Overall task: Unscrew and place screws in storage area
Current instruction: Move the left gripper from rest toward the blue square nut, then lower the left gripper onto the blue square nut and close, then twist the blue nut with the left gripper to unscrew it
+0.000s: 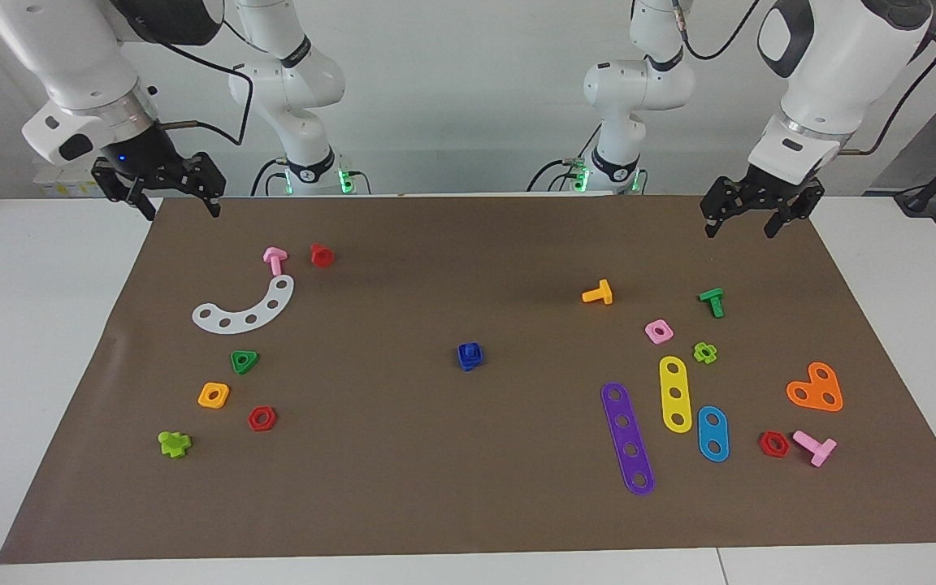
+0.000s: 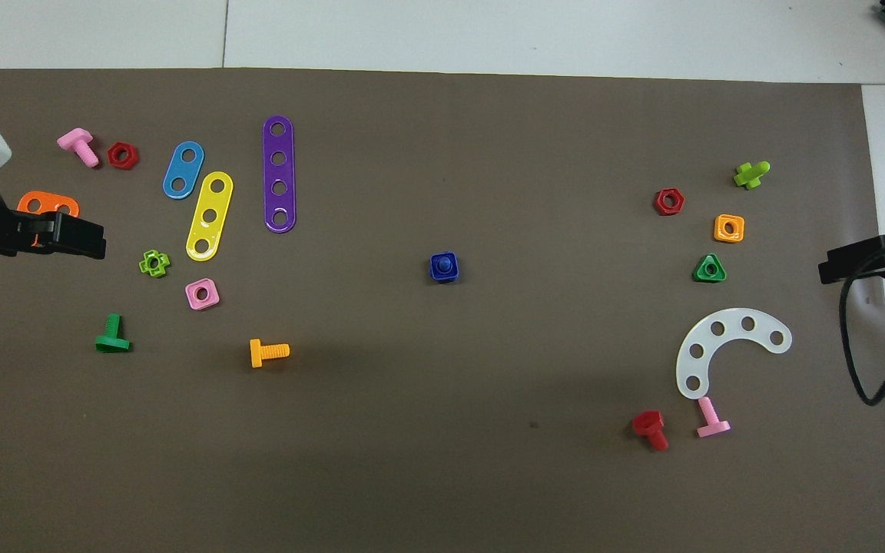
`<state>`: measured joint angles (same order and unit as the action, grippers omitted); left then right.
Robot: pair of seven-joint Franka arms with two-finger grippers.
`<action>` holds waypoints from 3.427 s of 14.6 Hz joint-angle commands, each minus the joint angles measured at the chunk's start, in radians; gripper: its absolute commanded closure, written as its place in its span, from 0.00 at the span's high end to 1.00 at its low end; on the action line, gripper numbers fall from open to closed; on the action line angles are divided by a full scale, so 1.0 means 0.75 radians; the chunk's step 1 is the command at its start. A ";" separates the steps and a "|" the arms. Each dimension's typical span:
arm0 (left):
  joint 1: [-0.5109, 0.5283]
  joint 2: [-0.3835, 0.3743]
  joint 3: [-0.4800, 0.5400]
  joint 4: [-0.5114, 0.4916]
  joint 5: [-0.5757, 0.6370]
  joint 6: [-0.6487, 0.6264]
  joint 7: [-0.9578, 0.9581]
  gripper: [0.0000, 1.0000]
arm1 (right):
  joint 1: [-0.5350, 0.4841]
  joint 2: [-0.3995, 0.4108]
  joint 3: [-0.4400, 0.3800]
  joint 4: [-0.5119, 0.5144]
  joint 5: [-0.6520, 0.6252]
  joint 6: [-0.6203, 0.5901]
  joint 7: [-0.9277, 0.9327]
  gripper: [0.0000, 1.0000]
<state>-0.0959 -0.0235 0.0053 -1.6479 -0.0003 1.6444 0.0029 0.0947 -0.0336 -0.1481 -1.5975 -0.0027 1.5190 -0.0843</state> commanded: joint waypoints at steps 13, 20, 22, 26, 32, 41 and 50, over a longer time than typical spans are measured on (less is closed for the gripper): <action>-0.081 -0.024 -0.021 -0.081 -0.132 0.030 -0.095 1.00 | -0.012 -0.008 0.007 -0.007 0.020 -0.001 -0.027 1.00; -0.383 0.323 -0.019 0.186 -0.174 0.137 -0.474 1.00 | -0.012 -0.008 0.007 -0.007 0.020 -0.001 -0.027 1.00; -0.414 0.352 -0.021 0.189 -0.182 0.261 -0.503 1.00 | -0.012 -0.008 0.007 -0.007 0.020 -0.001 -0.025 1.00; -0.500 0.446 -0.019 0.187 -0.184 0.411 -0.509 1.00 | -0.012 -0.008 0.007 -0.007 0.020 -0.001 -0.027 1.00; -0.659 0.647 -0.013 0.189 -0.161 0.558 -0.564 0.99 | -0.012 -0.008 0.005 -0.007 0.020 -0.001 -0.027 1.00; -0.723 0.721 -0.015 0.056 -0.059 0.801 -0.560 0.96 | -0.012 -0.008 0.007 -0.007 0.020 -0.001 -0.027 1.00; -0.774 0.811 -0.013 0.070 0.000 0.849 -0.562 0.93 | -0.012 -0.008 0.007 -0.007 0.020 -0.001 -0.027 1.00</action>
<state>-0.6501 0.5622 -0.0235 -1.5984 -0.0408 2.2613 -0.4121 0.0947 -0.0336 -0.1481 -1.5975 -0.0027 1.5190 -0.0843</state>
